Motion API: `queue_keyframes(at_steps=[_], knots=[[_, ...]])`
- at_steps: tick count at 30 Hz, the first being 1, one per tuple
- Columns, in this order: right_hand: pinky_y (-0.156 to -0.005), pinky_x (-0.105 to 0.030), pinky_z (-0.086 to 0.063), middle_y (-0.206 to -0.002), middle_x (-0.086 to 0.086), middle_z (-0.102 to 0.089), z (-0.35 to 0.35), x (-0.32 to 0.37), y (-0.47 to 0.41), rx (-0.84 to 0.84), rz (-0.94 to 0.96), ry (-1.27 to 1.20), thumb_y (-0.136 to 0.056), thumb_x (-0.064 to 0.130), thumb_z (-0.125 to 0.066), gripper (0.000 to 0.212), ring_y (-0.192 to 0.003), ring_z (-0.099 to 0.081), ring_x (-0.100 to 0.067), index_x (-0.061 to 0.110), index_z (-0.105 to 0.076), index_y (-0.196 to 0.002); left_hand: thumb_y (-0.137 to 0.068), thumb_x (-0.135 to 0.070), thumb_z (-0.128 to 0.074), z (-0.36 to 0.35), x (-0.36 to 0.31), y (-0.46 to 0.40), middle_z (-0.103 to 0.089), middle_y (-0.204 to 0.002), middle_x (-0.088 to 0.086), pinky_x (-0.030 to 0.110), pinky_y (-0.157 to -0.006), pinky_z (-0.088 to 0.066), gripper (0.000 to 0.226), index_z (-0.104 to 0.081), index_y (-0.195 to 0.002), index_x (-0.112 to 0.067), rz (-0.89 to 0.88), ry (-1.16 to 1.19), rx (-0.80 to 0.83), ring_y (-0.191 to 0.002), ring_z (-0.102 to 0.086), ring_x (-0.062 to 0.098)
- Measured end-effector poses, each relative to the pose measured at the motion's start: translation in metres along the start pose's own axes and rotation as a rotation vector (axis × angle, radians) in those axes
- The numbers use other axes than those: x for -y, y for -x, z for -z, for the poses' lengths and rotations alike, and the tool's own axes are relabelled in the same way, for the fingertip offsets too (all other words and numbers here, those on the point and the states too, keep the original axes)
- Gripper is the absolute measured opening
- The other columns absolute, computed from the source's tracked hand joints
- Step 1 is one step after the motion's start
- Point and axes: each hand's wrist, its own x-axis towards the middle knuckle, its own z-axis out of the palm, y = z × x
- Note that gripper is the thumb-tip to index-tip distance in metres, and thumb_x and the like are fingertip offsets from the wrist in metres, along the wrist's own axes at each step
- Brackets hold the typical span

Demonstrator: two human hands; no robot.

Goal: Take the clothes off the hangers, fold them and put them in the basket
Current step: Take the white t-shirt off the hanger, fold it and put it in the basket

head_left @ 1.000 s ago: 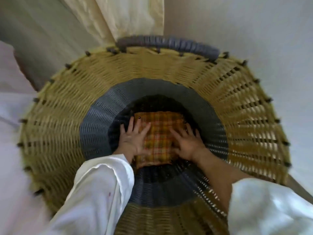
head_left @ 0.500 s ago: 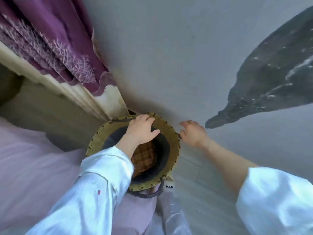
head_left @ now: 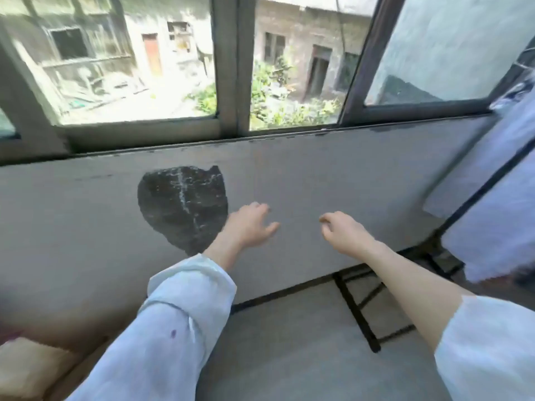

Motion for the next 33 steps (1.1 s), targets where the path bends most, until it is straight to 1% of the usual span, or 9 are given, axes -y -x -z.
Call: queue_keyframes(at_steps=[5, 6, 7, 8, 15, 23, 27, 31, 33], knots=[[-0.104, -0.044, -0.038, -0.137, -0.007, -0.048, 0.069, -0.136, 0.058, -0.130, -0.189, -0.060, -0.096, 0.022, -0.037, 0.038, -0.125, -0.045, -0.027, 0.016, -0.049, -0.132, -0.092, -0.046, -0.048, -0.007, -0.153, -0.039, -0.046, -0.139, 0.005, 0.038, -0.105, -0.038, 0.052, -0.043, -0.137, -0.020, -0.189, 0.016, 0.007, -0.129, -0.043, 0.023], [-0.103, -0.043, -0.039, -0.137, -0.008, -0.048, 0.092, -0.193, 0.089, -0.178, -0.264, -0.082, -0.096, 0.021, -0.037, 0.038, -0.125, -0.045, -0.027, 0.015, -0.049, -0.131, -0.092, -0.046, -0.048, -0.019, -0.221, -0.048, -0.047, -0.138, 0.005, 0.038, -0.105, -0.038, 0.052, -0.043, -0.136, -0.020, -0.271, 0.005, 0.002, -0.129, -0.043, 0.023], [-0.102, -0.043, -0.039, -0.137, -0.010, -0.048, 0.101, -0.217, 0.100, -0.207, -0.272, -0.081, -0.096, 0.020, -0.037, 0.038, -0.124, -0.046, -0.028, 0.014, -0.050, -0.131, -0.092, -0.046, -0.048, -0.022, -0.249, -0.052, -0.047, -0.138, 0.005, 0.038, -0.104, -0.038, 0.052, -0.043, -0.136, -0.019, -0.291, 0.010, 0.013, -0.128, -0.044, 0.023], [-0.102, -0.041, -0.040, -0.137, -0.011, -0.048, 0.103, -0.222, 0.101, -0.207, -0.285, -0.116, -0.096, 0.019, -0.036, 0.038, -0.124, -0.046, -0.028, 0.013, -0.049, -0.132, -0.091, -0.046, -0.048, -0.023, -0.254, -0.054, -0.047, -0.137, 0.005, 0.038, -0.104, -0.038, 0.052, -0.044, -0.136, -0.018, -0.293, 0.021, 0.015, -0.128, -0.044, 0.023], [-0.098, -0.033, -0.040, -0.144, -0.006, -0.040, 0.174, -0.376, 0.175, -0.367, -0.462, -0.218, -0.098, 0.021, -0.030, 0.041, -0.122, -0.048, -0.023, 0.016, -0.044, -0.137, -0.092, -0.043, -0.048, -0.050, -0.451, -0.077, -0.049, -0.135, 0.006, 0.042, -0.101, -0.042, 0.050, -0.045, -0.134, -0.016, -0.516, 0.052, 0.002, -0.122, -0.049, 0.024], [-0.102, -0.037, -0.039, -0.134, -0.005, -0.047, 0.242, -0.476, 0.178, -0.655, -0.441, -0.243, -0.096, 0.016, -0.035, 0.038, -0.122, -0.046, -0.022, 0.014, -0.050, -0.131, -0.094, -0.034, -0.048, -0.039, -0.584, -0.138, -0.050, -0.134, 0.004, 0.039, -0.099, -0.043, 0.045, -0.044, -0.135, -0.017, -0.657, 0.068, -0.103, -0.120, -0.051, 0.023], [-0.103, -0.040, -0.038, -0.134, -0.006, -0.047, 0.281, -0.514, 0.147, -0.764, -0.410, -0.288, -0.095, 0.018, -0.039, 0.037, -0.122, -0.046, -0.022, 0.015, -0.046, -0.132, -0.093, -0.020, -0.048, -0.030, -0.639, -0.178, -0.060, -0.120, 0.004, 0.038, -0.088, -0.048, 0.031, -0.058, -0.121, -0.015, -0.778, 0.208, -0.311, -0.109, -0.058, 0.023], [-0.103, -0.037, -0.037, -0.138, -0.008, -0.043, 0.321, -0.545, 0.103, -0.776, -0.410, -0.284, -0.095, 0.027, -0.042, 0.048, -0.125, -0.044, -0.023, 0.013, -0.035, -0.140, -0.088, -0.012, -0.051, -0.004, -0.693, -0.214, -0.066, -0.094, 0.006, 0.035, -0.068, -0.048, 0.020, -0.063, -0.103, -0.009, -0.944, 0.362, -0.834, -0.089, -0.060, 0.026], [-0.096, -0.036, -0.039, -0.127, -0.005, -0.046, 0.333, -0.559, 0.083, -0.626, -0.452, -0.244, -0.093, 0.038, -0.045, 0.053, -0.117, -0.046, -0.021, 0.011, -0.035, -0.138, -0.089, -0.013, -0.047, 0.010, -0.717, -0.237, -0.066, -0.097, 0.008, 0.034, -0.070, -0.045, 0.020, -0.062, -0.101, -0.008, -0.940, 0.283, -0.794, -0.091, -0.060, 0.028]])
